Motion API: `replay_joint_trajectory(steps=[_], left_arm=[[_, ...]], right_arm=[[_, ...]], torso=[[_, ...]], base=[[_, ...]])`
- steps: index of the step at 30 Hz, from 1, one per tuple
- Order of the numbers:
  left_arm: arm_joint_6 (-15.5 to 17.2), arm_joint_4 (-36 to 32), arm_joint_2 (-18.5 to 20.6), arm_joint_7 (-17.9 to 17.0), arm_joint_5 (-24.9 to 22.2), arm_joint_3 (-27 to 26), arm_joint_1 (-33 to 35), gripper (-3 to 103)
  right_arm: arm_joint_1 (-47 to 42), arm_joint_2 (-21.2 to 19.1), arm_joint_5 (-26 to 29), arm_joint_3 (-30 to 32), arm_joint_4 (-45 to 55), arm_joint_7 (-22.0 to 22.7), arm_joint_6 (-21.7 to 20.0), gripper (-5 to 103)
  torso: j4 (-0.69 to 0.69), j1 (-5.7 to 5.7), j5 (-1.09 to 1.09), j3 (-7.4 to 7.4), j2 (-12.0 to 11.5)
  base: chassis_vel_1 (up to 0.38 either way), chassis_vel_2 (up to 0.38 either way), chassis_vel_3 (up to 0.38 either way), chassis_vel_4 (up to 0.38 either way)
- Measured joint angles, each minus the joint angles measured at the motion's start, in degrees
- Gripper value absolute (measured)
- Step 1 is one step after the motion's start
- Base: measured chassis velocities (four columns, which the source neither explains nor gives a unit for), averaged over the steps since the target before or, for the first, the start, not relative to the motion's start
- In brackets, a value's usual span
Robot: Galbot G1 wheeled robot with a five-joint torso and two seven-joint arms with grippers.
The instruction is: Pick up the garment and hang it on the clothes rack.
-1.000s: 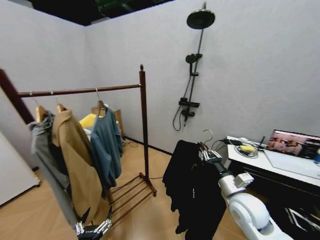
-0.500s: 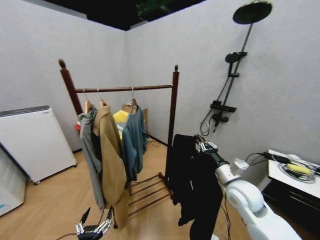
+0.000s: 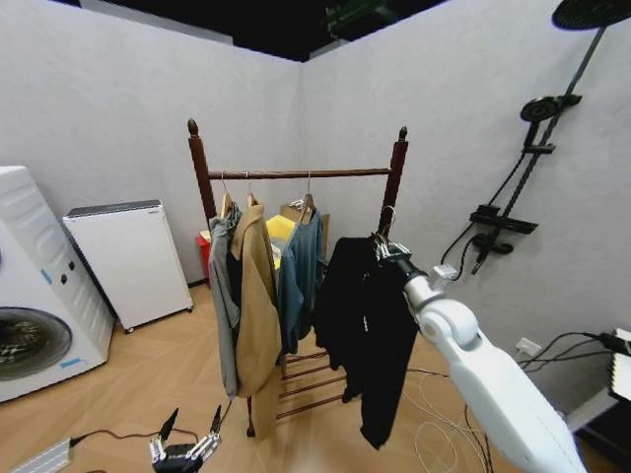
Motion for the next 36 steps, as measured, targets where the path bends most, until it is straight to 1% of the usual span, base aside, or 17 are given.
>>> replay_joint_trajectory(steps=[2, 4, 6, 7, 9, 10, 12, 13, 15, 16, 18, 19, 23, 26, 31, 36], left_arm=[[0.00, 0.00, 0.00, 0.00, 0.00, -0.01, 0.00, 100], [0.00, 0.00, 0.00, 0.00, 0.00, 0.00, 0.00, 100], [0.00, 0.00, 0.00, 0.00, 0.00, 0.01, 0.00, 100], [0.00, 0.00, 0.00, 0.00, 0.00, 0.01, 0.00, 100], [0.00, 0.00, -0.01, 0.00, 0.00, 0.00, 0.00, 100], [0.00, 0.00, -0.01, 0.00, 0.00, 0.00, 0.00, 100], [0.00, 0.00, 0.00, 0.01, 0.00, 0.00, 0.00, 100], [0.00, 0.00, 0.00, 0.01, 0.00, 0.00, 0.00, 100], [0.00, 0.00, -0.01, 0.00, 0.00, 0.00, 0.00, 100], [0.00, 0.00, -0.01, 0.00, 0.00, 0.00, 0.00, 100], [0.00, 0.00, 0.00, 0.00, 0.00, 0.00, 0.00, 100], [0.00, 0.00, 0.00, 0.00, 0.00, 0.00, 0.00, 100], [0.00, 0.00, 0.00, 0.00, 0.00, 0.00, 0.00, 100], [0.00, 0.00, 0.00, 0.00, 0.00, 0.00, 0.00, 100], [0.00, 0.00, 0.00, 0.00, 0.00, 0.00, 0.00, 100], [0.00, 0.00, 0.00, 0.00, 0.00, 0.00, 0.00, 100]], right_arm=[[5.92, 1.22, -0.04, -2.82, -4.69, 0.02, -0.11, 10], [7.21, 1.49, -0.12, -3.38, -5.69, 0.00, -0.11, 10], [14.41, 3.36, -1.65, -6.22, -11.64, -0.44, -0.02, 10], [14.41, 3.36, -1.65, -6.22, -11.64, -0.44, -0.02, 10], [20.12, 5.79, -4.39, -9.13, -18.10, -1.02, 0.47, 10], [20.12, 5.79, -4.39, -9.13, -18.10, -1.02, 0.47, 10], [24.93, 8.86, -7.20, -11.74, -23.94, -1.46, 1.17, 10], [24.93, 8.86, -7.20, -11.74, -23.94, -1.46, 1.17, 10], [29.40, 12.76, -9.71, -14.05, -30.60, -1.83, 2.27, 10], [29.40, 12.76, -9.71, -14.05, -30.60, -1.83, 2.27, 10], [32.68, 15.89, -11.83, -15.61, -35.93, -2.38, 3.01, 10], [32.68, 15.89, -11.83, -15.61, -35.93, -2.38, 3.01, 10], [36.19, 19.69, -13.47, -16.24, -41.53, -1.73, 2.68, 10], [37.44, 20.84, -14.11, -15.58, -43.29, -0.88, 1.82, 10], [39.21, 21.80, -14.97, -14.10, -46.90, -0.68, 1.55, 10], [41.12, 22.01, -13.89, -12.91, -51.04, -1.14, 0.58, 10]], torso=[[0.00, 0.00, 0.00, 0.00, 0.00], [0.00, 0.00, 0.00, 0.00, 0.00], [0.00, 0.00, -0.02, 0.00, 0.00], [0.00, 0.00, -0.02, 0.00, 0.00], [-0.01, 0.00, 0.00, 0.00, 0.00], [-0.01, 0.00, 0.00, 0.00, 0.00], [-0.01, 0.01, 0.00, 0.00, 0.00], [-0.01, 0.01, 0.00, 0.00, 0.00], [0.01, 0.00, -0.02, 0.00, 0.00], [0.01, 0.00, -0.02, 0.00, 0.00], [0.02, 0.01, -0.01, 0.00, -0.01], [0.02, 0.01, -0.01, 0.00, -0.01], [0.01, 0.00, -0.01, 0.00, -0.01], [0.00, 0.00, -0.01, -0.01, -0.01], [0.00, -0.01, 0.00, -0.01, 0.00], [-0.01, -0.01, 0.00, -0.01, 0.00]], base=[[0.000, 0.000, 0.000, 0.000], [0.000, 0.000, 0.000, 0.000], [0.000, 0.000, 0.000, 0.000], [0.000, 0.000, 0.000, 0.000], [0.000, 0.000, 0.000, 0.000], [0.000, 0.000, 0.000, 0.000], [0.000, 0.000, 0.000, 0.000], [0.000, 0.000, 0.000, 0.000], [0.000, 0.000, 0.000, 0.000], [0.000, 0.000, 0.000, 0.000], [0.000, 0.000, 0.000, 0.000], [0.000, 0.000, 0.000, 0.000], [0.000, 0.000, 0.000, 0.000], [0.000, 0.000, 0.000, 0.000], [0.000, 0.000, 0.000, 0.000], [0.000, 0.000, 0.000, 0.000]])
